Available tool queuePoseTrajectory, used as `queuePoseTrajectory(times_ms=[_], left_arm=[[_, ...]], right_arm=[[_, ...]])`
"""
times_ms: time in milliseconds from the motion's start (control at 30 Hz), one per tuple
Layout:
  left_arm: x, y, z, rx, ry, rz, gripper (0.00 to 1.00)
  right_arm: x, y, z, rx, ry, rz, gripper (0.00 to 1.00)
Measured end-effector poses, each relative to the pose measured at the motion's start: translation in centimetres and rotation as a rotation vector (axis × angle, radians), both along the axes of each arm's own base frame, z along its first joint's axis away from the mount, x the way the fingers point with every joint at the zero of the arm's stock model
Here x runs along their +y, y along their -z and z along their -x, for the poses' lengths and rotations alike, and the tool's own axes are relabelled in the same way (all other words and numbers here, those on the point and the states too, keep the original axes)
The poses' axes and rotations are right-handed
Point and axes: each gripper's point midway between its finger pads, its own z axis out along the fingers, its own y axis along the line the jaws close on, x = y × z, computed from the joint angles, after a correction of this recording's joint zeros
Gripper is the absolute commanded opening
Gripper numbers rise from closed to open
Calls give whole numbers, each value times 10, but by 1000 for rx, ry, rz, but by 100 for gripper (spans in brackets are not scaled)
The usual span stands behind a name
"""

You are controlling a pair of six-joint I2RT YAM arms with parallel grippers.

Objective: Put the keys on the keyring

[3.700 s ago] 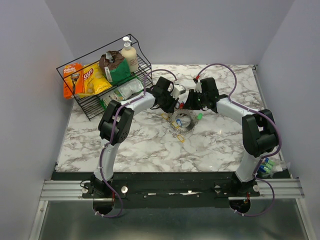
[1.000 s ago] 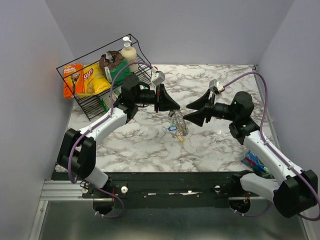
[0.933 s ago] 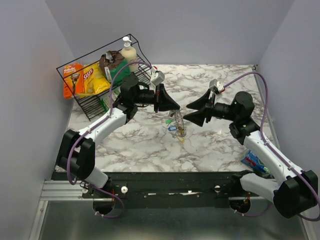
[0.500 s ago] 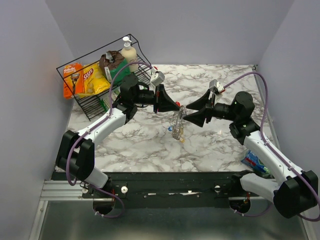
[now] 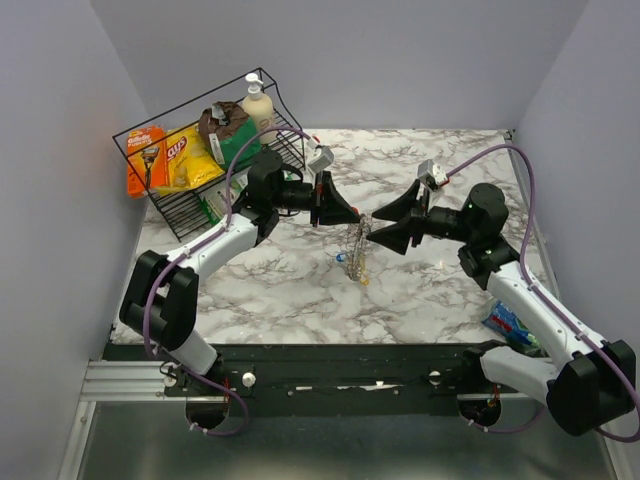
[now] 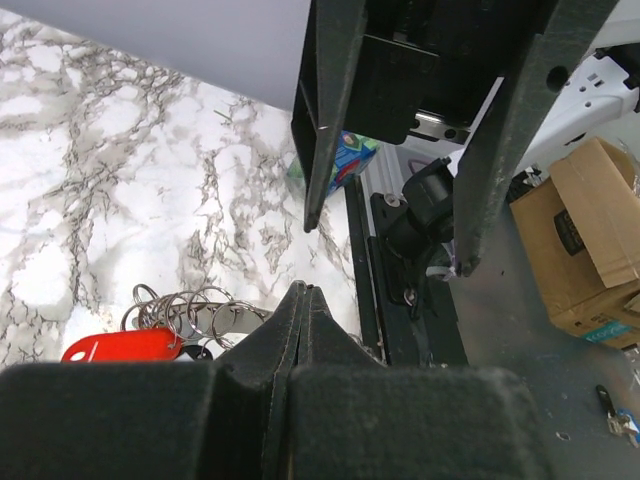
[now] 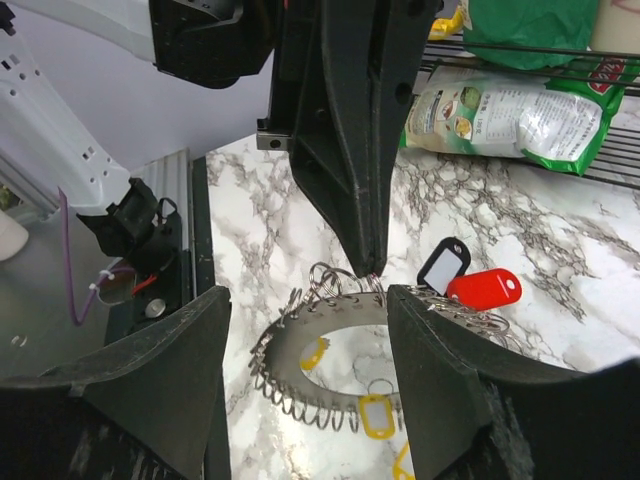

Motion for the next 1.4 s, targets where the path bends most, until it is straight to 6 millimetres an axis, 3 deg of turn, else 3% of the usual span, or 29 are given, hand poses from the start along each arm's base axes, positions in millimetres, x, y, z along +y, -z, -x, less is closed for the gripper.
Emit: queuePoseTrajectory(times_ms=[167,500,767,1067,1167,1400], left_arm=[[-1,4,0,30,12,8,0],[1,-21,23,99,147,120,0],[-3,2,19,382,196,61,0],[-2,-5,23,391,213,64,0],[-1,-6,24,393,217,62,0],[-1,-7,24,398,221,60,0]], right_arm=[[-1,12,0,22,7,11,63],[-1,15,0,26,11,11,63],[0,11,-2,13,5,-4,63],[2,14,-5,17,1,-4,62],[3,14,-6,15,-2,-9,55],[7,18,-7,36,-35,-15,49]])
